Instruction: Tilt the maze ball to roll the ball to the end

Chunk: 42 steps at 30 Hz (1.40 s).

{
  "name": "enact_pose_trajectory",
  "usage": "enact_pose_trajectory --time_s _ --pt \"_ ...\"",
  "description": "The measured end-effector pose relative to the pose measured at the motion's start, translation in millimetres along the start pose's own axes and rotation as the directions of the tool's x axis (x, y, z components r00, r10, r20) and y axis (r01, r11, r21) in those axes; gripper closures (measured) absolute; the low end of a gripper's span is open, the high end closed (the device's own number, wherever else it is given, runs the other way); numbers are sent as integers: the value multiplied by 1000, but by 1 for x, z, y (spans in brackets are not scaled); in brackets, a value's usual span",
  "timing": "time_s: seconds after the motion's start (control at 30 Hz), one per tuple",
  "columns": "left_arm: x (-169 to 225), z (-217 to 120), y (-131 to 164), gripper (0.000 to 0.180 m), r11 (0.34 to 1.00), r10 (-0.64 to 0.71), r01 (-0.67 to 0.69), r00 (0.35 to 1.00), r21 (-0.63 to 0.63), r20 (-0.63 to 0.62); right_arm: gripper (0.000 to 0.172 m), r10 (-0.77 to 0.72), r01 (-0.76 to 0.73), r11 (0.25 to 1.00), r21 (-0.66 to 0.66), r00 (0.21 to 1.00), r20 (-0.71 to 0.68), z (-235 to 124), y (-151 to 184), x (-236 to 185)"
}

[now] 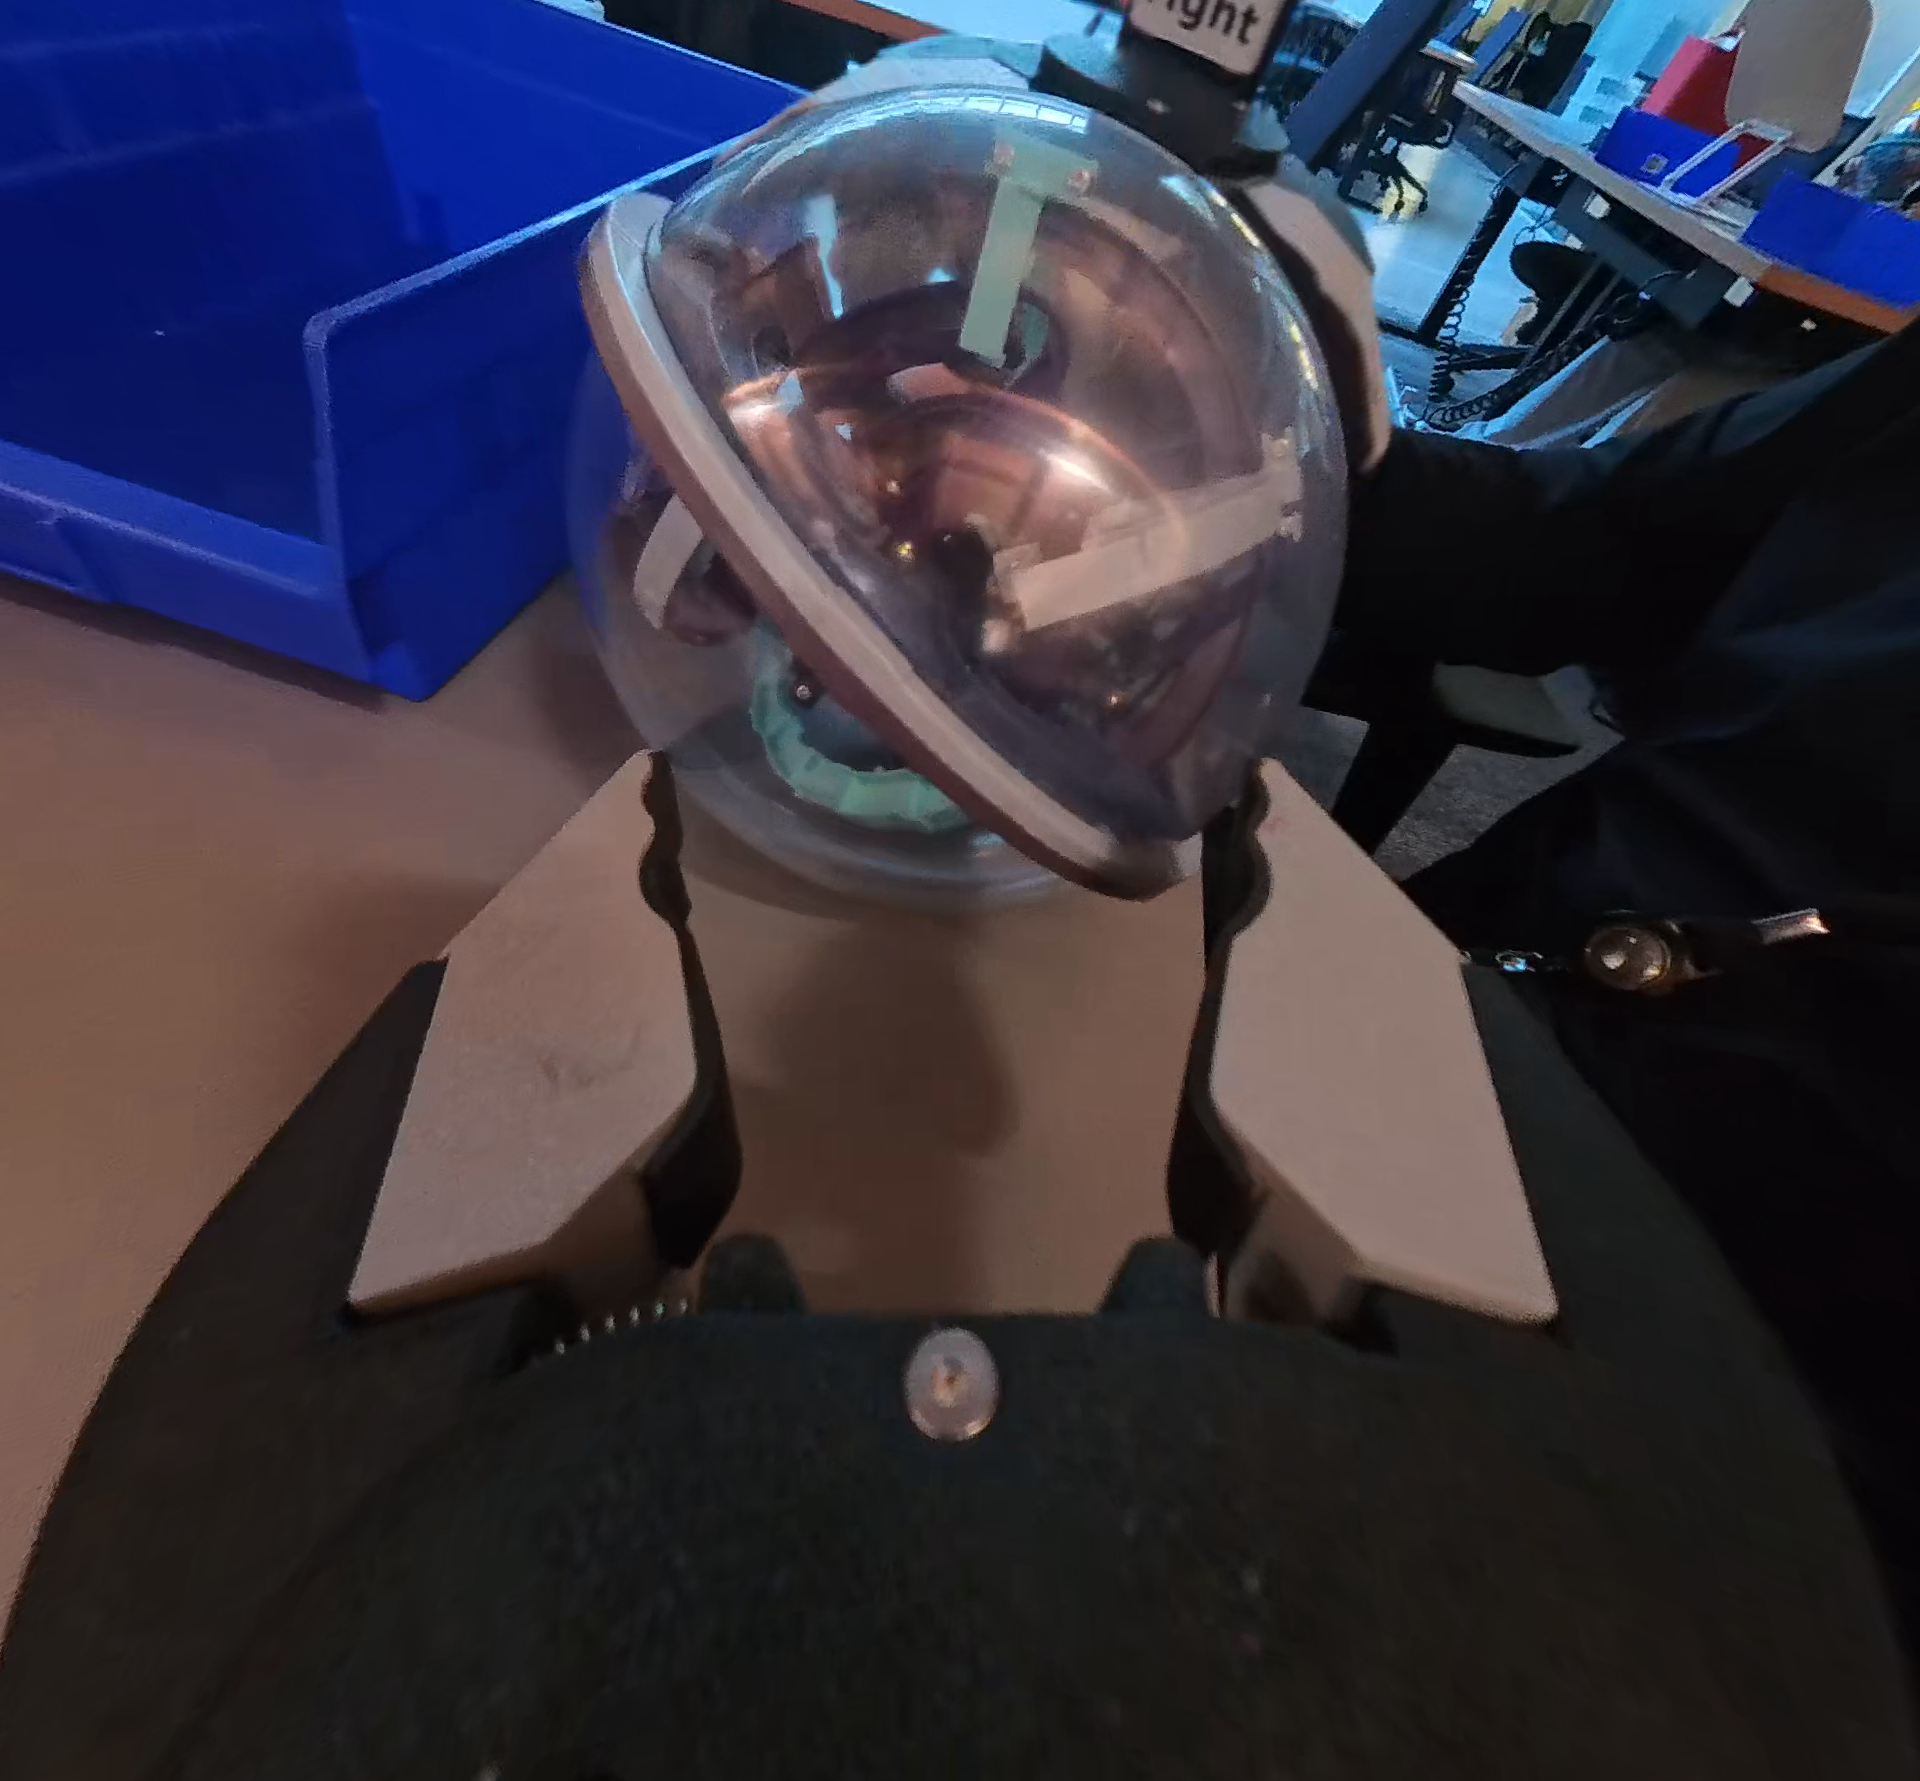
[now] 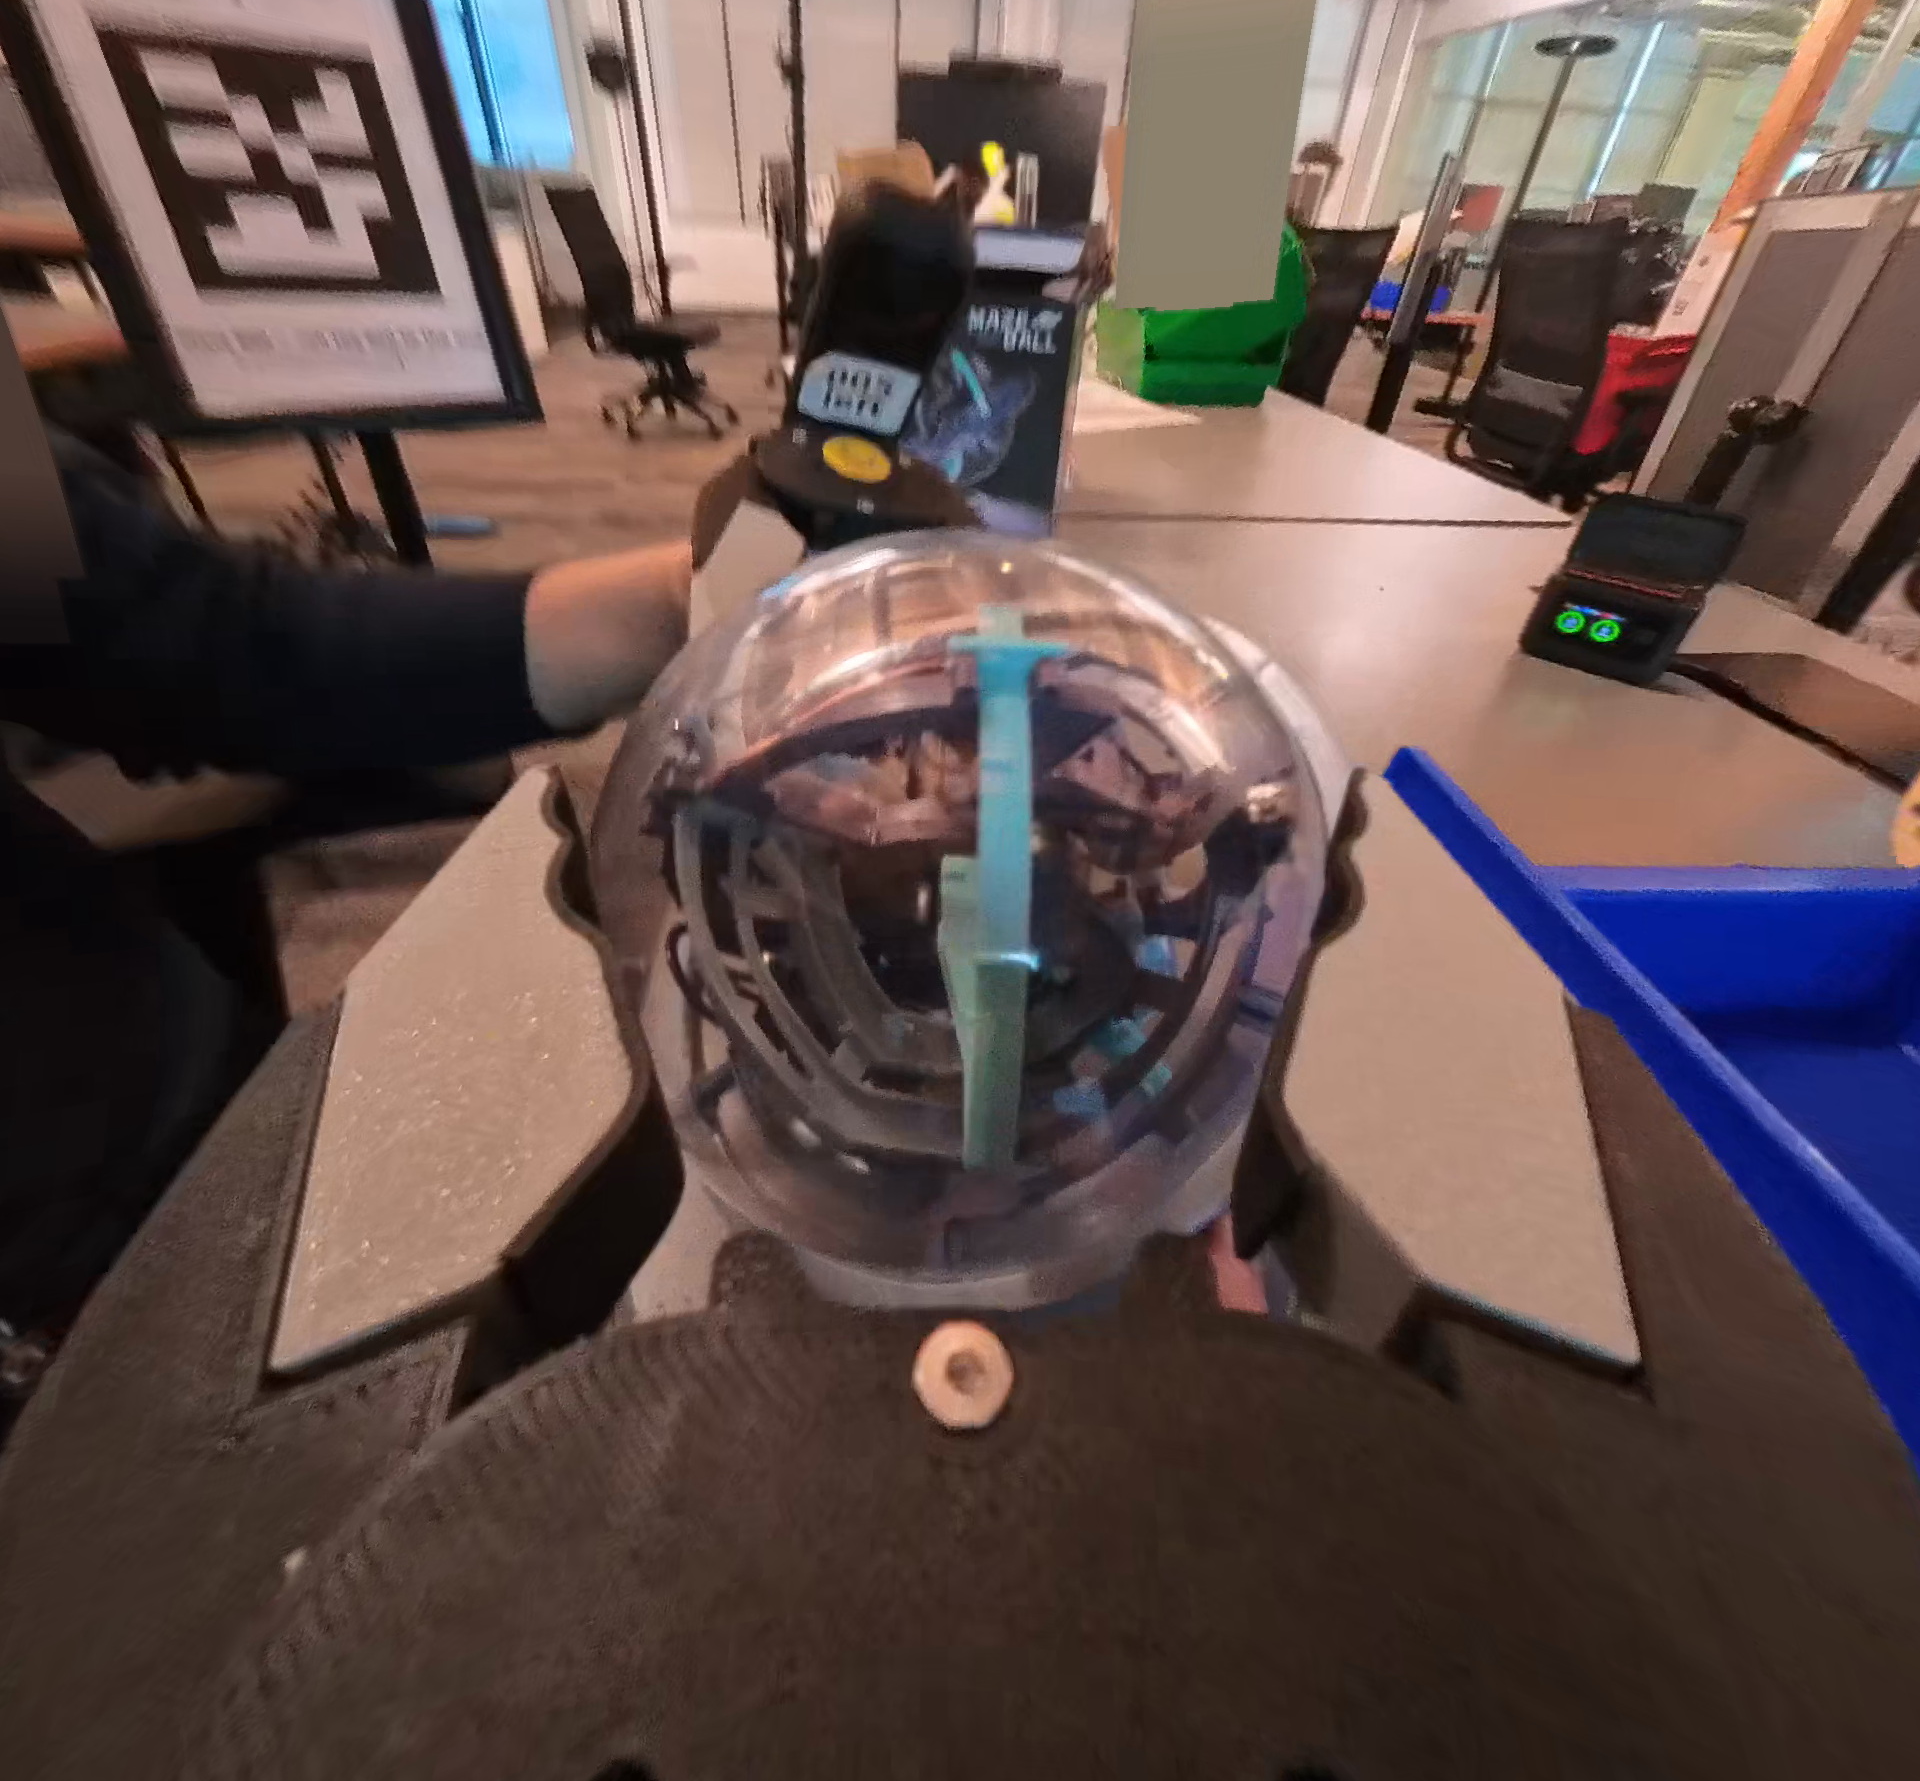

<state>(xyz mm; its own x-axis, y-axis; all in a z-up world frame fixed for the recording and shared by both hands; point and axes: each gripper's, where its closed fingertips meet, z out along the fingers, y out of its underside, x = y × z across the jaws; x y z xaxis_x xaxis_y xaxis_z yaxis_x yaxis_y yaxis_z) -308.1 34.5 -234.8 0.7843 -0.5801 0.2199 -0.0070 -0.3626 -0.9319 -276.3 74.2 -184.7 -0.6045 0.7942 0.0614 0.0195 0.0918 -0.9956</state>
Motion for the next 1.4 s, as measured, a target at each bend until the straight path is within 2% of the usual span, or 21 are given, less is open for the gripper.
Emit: enact_pose_trajectory --time_s 0.1,0.23,0.5,0.7,0.83,0.87,0.93,1.03,1.2,1.4 --pt "1 4 0 78 1000 11 -11 1000 -2 4 30 111 -111 993 42 994 6 -7 -5 8" --pt "1 8 7 80 999 31 -30 999 -34 15 28 176 -174 980 96 984 -6 -15 -14 17" --pt "2 10 11 76 998 31 -31 999 -48 8 27 143 -138 987 81 988 -53 -13 -17 18" --pt "-3 5 10 77 999 13 -12 1000 -34 26 20 206 -200 978 66 971 -117 -32 -4 45" --pt "-3 7 10 78 999 18 -17 1000 -36 25 26 402 -401 915 -38 914 52 -37 20 35" --pt "-2 8 9 80 999 18 -18 1000 -30 19 23 436 -432 900 -64 897 75 -34 26 32" --pt "0 13 7 83 999 17 -17 1000 -27 11 21 487 -480 873 -82 866 111 -28 31 27" --pt "2 18 13 84 997 32 -32 999 -72 8 31 515 -500 857 -123 837 186 -21 30 13" --pt "3 19 16 81 995 36 -35 999 -90 11 32 516 -503 856 -118 838 175 -17 28 13" --pt "5 17 10 74 998 -43 42 999 -50 -25 31 499 -478 864 -157 856 136 -15 29 10"
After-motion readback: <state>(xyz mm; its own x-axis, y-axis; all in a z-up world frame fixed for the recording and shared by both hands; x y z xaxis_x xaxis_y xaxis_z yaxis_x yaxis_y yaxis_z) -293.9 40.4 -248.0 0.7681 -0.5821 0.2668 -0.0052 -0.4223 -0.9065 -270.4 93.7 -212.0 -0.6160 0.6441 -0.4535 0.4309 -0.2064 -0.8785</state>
